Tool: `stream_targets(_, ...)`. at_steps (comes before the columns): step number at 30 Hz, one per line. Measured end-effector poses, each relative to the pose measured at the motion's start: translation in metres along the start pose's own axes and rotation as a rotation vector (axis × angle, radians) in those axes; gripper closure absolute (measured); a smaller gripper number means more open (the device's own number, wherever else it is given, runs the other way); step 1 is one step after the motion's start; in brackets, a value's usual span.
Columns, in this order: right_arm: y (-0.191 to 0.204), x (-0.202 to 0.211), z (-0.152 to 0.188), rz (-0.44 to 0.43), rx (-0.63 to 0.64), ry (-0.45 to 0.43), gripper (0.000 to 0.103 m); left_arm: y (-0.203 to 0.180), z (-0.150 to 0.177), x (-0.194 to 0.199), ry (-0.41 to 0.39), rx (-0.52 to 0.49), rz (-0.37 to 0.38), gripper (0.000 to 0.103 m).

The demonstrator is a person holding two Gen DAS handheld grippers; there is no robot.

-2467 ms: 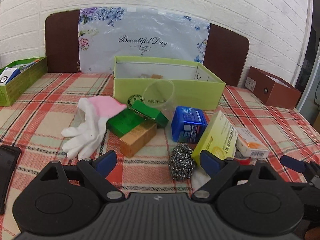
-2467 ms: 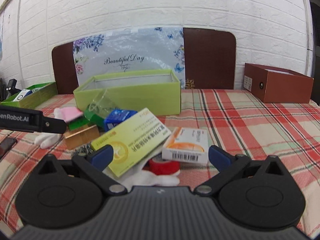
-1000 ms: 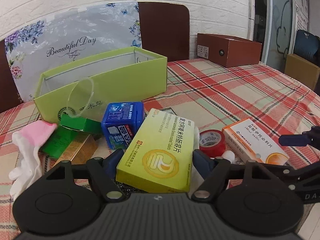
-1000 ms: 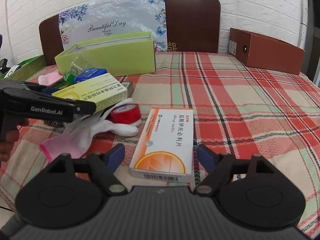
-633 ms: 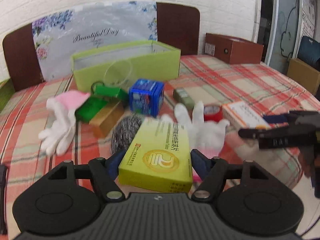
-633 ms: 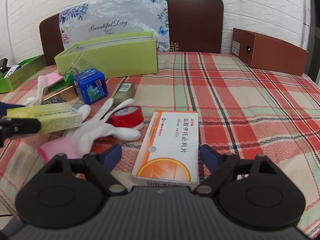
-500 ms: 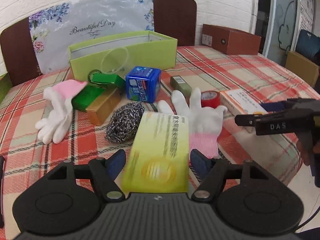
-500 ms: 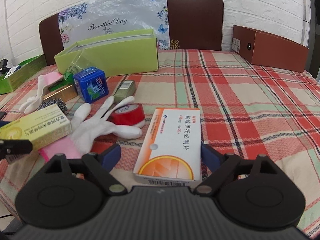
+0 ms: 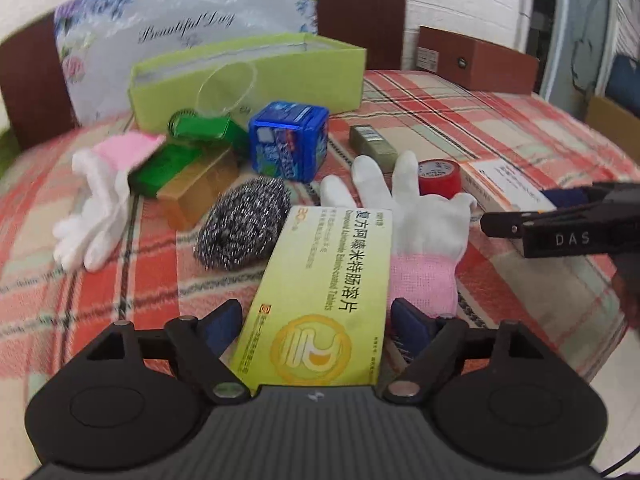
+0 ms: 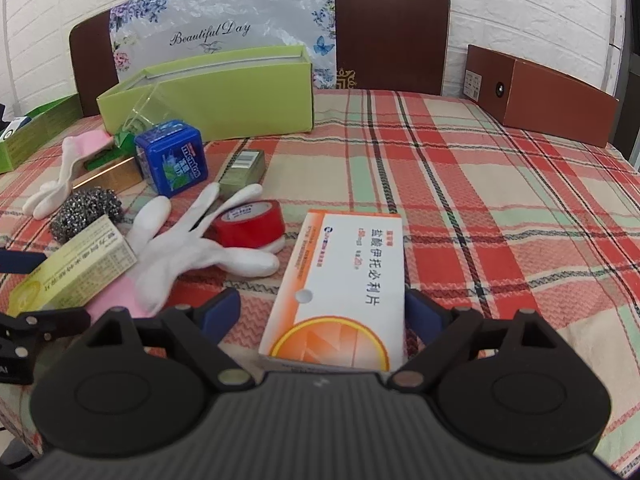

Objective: Organize objects
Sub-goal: 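Grasp the white-orange medicine box with the right tool while the left tool grasps the yellow-green box, then place both medicine boxes into the lime-green box and open both tools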

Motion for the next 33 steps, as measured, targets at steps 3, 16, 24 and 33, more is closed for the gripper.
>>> stream_targets(3, -0.003, -0.003, -0.002, 0.018, -0.003, 0.0, 0.015, 0.002, -0.005, -0.002, 0.004, 0.008, 0.004, 0.018)
stream_targets(16, -0.002, 0.008, 0.0, 0.013, 0.006, -0.007, 0.037, 0.005, -0.004, 0.018, -0.012, 0.042, 0.074, 0.032)
stream_targets(24, 0.006, 0.053, -0.027, -0.031, 0.029, -0.126, 0.037, 0.002, -0.026, 0.068, -0.159, 0.041, 0.134, 0.032)
stream_targets(33, 0.033, 0.072, -0.086, -0.099, 0.109, -0.245, 0.037, 0.024, -0.097, 0.097, -0.324, 0.101, 0.117, 0.032)
Point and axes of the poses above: each gripper's, at about its wrist camera, not at the fingertips, and x roughly against the way its jaws point, y to its left, z to its underside, the point moved 7 cm from there along -x, roughly the way its jaws point, and after that the axes turned 13 degrees about y, right-handed, at the moved point
